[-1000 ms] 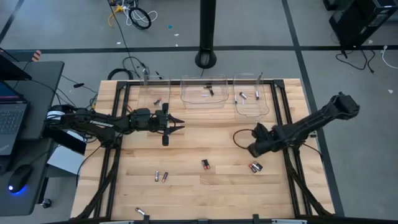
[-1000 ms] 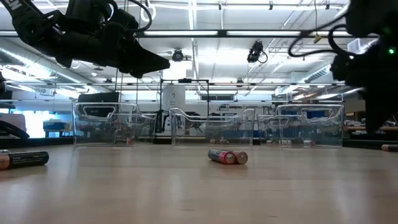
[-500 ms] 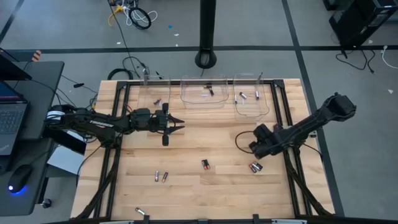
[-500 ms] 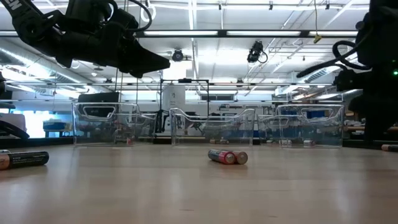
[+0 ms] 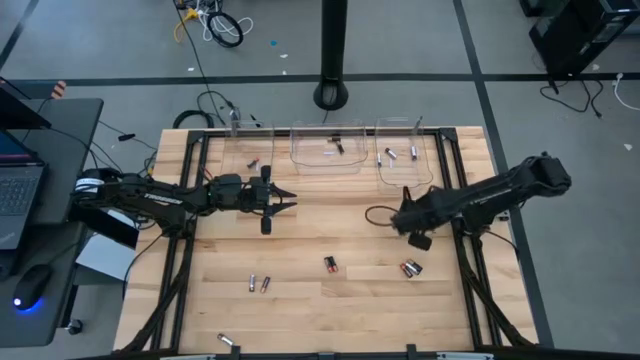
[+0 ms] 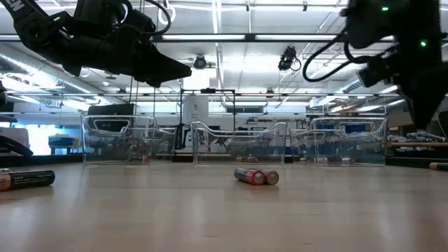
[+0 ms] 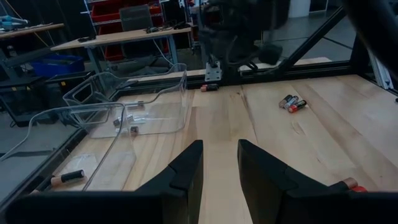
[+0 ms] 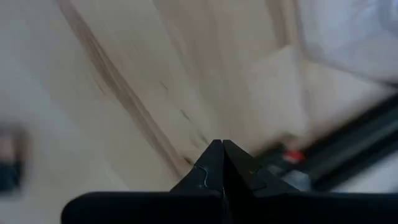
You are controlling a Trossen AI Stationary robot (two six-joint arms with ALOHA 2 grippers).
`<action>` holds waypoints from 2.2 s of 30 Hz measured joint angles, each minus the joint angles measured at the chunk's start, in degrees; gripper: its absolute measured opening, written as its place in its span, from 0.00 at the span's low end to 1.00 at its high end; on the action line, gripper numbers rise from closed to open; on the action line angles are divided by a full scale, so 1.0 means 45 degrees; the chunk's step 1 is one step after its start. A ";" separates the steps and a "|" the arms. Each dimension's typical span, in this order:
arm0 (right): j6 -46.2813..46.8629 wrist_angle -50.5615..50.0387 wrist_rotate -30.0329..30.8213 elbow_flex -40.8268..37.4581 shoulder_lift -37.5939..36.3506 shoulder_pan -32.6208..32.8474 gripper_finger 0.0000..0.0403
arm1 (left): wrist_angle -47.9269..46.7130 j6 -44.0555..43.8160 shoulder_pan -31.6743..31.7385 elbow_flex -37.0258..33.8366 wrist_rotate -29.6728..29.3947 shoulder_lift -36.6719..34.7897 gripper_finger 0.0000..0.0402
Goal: Sort batteries
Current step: Put the black battery into the middle transparent bin
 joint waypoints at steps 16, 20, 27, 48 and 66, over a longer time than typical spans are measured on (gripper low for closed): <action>-1.3018 -0.2558 0.1356 0.0163 0.0221 -0.5065 0.02 | -0.0277 0.0044 0.0000 0.0000 0.0000 0.0002 0.26; -1.3714 -0.2328 0.1777 -0.0821 -0.0793 -0.5853 0.02 | -0.0340 0.0048 0.0000 0.0000 0.0000 0.0002 0.26; -1.5581 -0.1469 0.1938 -0.0923 -0.1954 -0.6807 0.02 | -0.0316 0.0042 -0.0017 0.0000 0.0093 -0.0002 0.26; -1.1654 0.1634 -0.0299 -0.0180 -0.2281 -0.7009 0.02 | -0.0325 0.0039 -0.0029 0.0000 0.0141 -0.0002 0.26; -1.0733 0.4011 -0.0183 -0.0175 -0.1323 -0.7210 0.02 | -0.0418 0.0039 -0.0024 0.0000 0.0141 -0.0002 0.26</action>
